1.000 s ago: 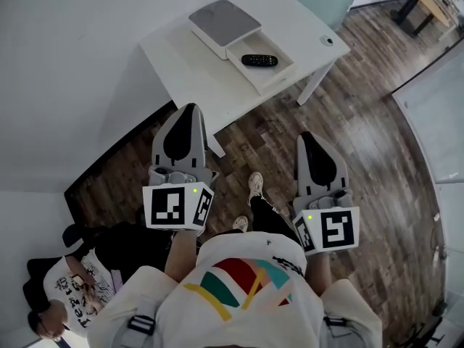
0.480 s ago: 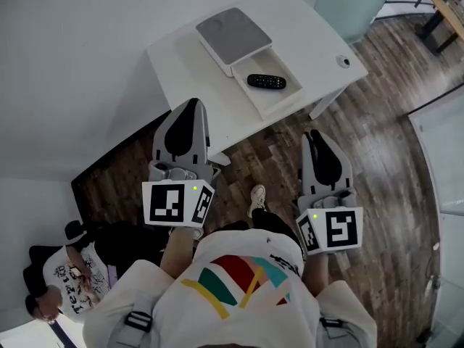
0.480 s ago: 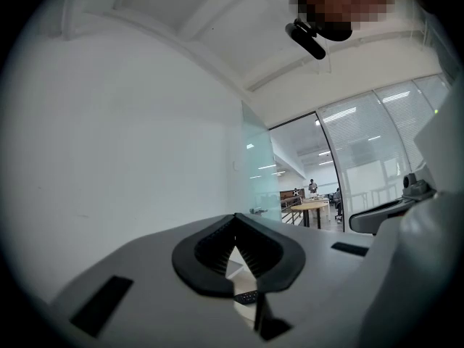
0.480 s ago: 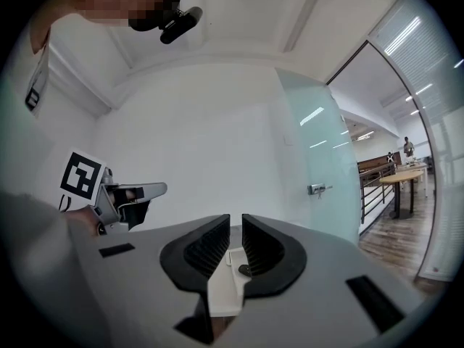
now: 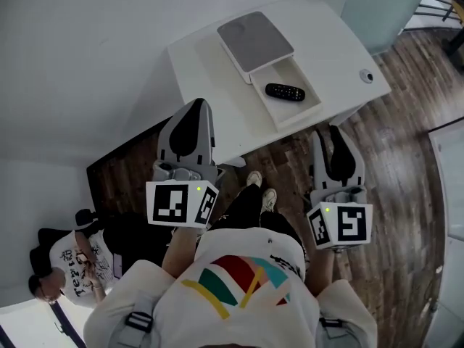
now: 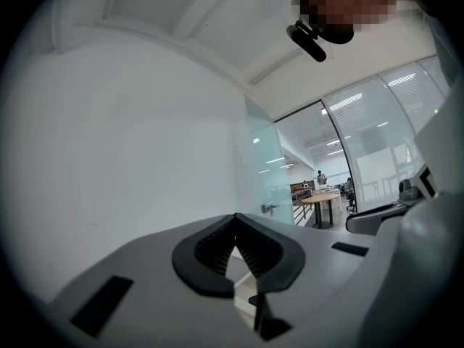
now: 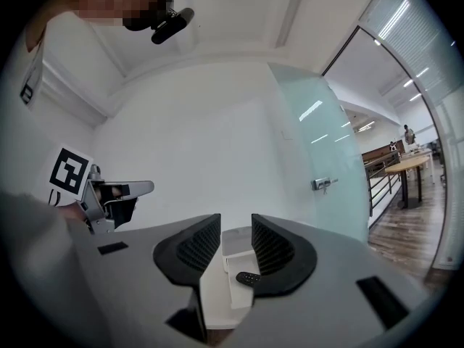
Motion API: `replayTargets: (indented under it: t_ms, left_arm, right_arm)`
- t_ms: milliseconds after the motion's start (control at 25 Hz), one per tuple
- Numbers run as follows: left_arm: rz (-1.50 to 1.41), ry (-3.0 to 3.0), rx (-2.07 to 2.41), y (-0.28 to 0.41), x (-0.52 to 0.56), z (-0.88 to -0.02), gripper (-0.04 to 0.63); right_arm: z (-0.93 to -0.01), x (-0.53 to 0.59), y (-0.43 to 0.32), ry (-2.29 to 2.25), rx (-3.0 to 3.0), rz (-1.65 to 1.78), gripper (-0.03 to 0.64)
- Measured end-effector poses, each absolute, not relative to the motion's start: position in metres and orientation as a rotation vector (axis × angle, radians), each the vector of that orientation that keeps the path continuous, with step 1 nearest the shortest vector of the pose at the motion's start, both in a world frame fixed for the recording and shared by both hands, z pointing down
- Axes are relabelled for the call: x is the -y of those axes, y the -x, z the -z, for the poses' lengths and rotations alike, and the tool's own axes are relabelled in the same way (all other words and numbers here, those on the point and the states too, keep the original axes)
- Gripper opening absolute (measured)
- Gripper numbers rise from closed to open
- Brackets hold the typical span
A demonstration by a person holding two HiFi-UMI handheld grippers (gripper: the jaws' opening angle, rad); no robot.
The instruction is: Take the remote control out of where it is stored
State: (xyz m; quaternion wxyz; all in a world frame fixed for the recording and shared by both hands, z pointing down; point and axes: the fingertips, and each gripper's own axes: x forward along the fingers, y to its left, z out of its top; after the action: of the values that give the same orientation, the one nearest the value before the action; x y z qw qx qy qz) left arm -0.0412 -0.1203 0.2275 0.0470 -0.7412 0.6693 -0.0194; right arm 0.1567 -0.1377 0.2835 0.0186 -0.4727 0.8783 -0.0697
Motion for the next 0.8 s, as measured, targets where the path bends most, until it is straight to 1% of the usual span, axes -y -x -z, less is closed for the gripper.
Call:
replayTargets:
  t_ms: [80,200,480,800]
  left_arm:
    - [0.061,2.269,-2.046,0.042,0.13,-0.231,0.006]
    - [0.05,2.295,-2.036,0.039,0.145,-0.236,0.006]
    - [-0.012,2.331,-2.026,0.051,0.193,-0.238,0.006]
    - [-0.049,2.359,-2.058,0.078,0.255,-0.261,0.006]
  right_arm:
    - [-0.289,0.147,-0.152,1.463,-2.757,0.227,0.139]
    - [-0.295,0.158,-0.148,1.467,-2.794,0.226,0.169]
    - [-0.29,0.197,-0.132,1.471,-2.83,0.17,0.197]
    - [-0.314,0.251,-0.074,1.297,-3.166,-0.031,0.201]
